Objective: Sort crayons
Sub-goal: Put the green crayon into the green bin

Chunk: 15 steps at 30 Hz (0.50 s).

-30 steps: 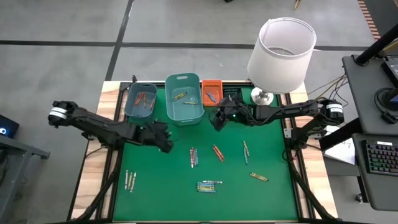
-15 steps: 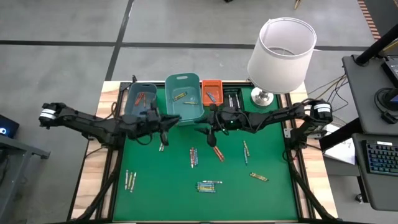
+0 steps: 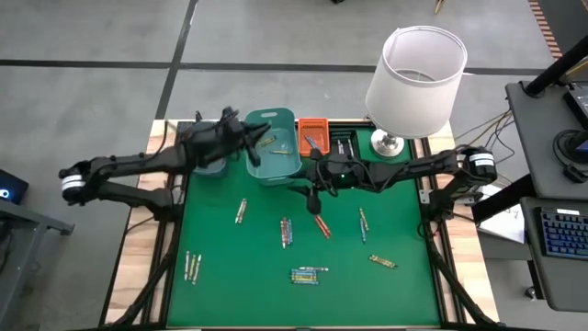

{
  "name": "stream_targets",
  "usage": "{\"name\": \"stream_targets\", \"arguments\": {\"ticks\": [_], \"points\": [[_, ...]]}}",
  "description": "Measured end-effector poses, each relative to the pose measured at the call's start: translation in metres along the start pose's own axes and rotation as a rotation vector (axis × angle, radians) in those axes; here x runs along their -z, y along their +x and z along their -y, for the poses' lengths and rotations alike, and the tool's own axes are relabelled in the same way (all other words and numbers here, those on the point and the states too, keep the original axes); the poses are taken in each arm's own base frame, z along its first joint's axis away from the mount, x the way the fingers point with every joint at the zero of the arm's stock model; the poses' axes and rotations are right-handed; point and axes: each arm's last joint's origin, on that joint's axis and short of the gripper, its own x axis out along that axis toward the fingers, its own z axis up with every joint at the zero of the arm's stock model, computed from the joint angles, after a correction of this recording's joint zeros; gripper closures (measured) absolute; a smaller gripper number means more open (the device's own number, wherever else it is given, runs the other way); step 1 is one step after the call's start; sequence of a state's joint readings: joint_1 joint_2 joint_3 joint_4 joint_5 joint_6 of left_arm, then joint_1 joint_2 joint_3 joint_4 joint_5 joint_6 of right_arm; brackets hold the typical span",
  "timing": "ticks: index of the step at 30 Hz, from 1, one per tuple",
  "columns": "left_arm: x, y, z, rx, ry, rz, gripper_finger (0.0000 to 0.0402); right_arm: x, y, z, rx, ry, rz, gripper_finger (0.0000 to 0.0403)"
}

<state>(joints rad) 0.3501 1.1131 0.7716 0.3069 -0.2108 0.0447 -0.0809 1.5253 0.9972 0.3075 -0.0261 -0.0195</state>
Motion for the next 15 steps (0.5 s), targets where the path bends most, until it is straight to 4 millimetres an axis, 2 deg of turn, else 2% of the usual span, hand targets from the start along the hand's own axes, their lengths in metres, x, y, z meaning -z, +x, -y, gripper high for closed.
{"name": "stream_targets", "arguments": {"ticks": [4, 7, 11, 15], "points": [[0.007, 0.030, -0.026, -0.039, 0.010, -0.126, 0.0402, -0.001, -0.004, 0.000, -0.001, -0.009, -0.049, 0.0248], [0.020, 0.055, -0.040, -0.046, 0.007, -0.264, 0.0402, 0.000, -0.005, 0.000, -0.002, -0.019, -0.068, 0.0248], [0.032, 0.087, -0.046, -0.051, 0.007, -0.452, 0.0402, 0.002, -0.006, 0.000, -0.002, -0.026, -0.089, 0.0248], [0.045, 0.106, -0.046, -0.036, 0.037, -0.626, 0.0402, 0.006, -0.006, 0.000, -0.002, -0.023, -0.123, 0.0248]]}}
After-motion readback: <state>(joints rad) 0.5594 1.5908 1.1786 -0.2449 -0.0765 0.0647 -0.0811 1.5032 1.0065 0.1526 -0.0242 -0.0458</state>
